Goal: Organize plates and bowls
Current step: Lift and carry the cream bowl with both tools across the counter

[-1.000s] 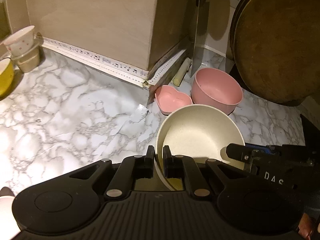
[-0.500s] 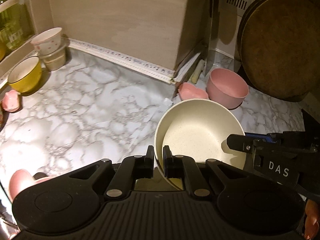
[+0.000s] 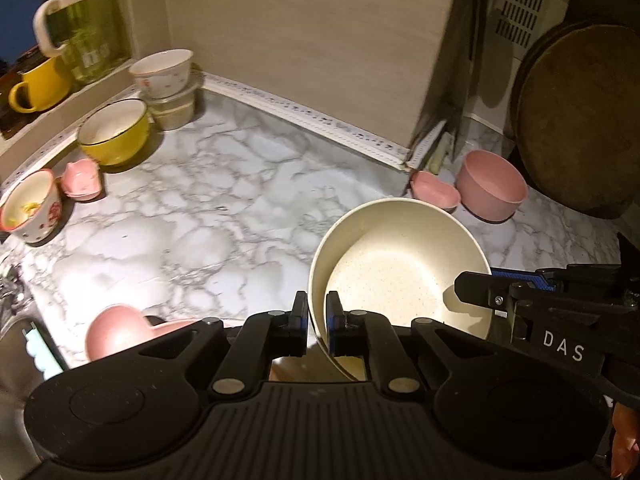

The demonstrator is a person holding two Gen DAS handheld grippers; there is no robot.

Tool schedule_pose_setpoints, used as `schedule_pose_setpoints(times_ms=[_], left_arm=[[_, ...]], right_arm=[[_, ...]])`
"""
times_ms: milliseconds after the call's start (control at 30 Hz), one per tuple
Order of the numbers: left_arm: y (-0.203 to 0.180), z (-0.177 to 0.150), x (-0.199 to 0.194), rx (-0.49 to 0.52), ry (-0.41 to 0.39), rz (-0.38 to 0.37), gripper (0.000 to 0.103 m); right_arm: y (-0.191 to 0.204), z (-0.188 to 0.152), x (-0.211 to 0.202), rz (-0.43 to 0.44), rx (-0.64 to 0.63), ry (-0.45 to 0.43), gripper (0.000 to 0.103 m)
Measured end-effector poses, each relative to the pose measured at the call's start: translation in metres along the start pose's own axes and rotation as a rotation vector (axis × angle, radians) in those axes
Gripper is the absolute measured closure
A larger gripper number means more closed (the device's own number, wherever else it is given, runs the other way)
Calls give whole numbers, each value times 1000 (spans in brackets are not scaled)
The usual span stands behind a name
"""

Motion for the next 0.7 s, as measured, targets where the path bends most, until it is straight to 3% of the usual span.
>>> schedule_pose_setpoints(times_ms=[267, 700], left_arm=[[7, -2, 5, -10, 16, 3, 95], [-60, -9, 77, 62, 120, -78, 95]], right_arm=[[9, -1, 6, 7, -7, 5, 94], [-69, -29, 31, -117, 116, 86, 95]])
Point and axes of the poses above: each gripper's, at about its wrist camera, not at the fingertips, and x roughly the way its jaws point, y to its left, z to its top, the point moved 8 cm from there along x, roughly the way its jaws point, and after that the axes turned 3 degrees about y, right-handed, at the moved point
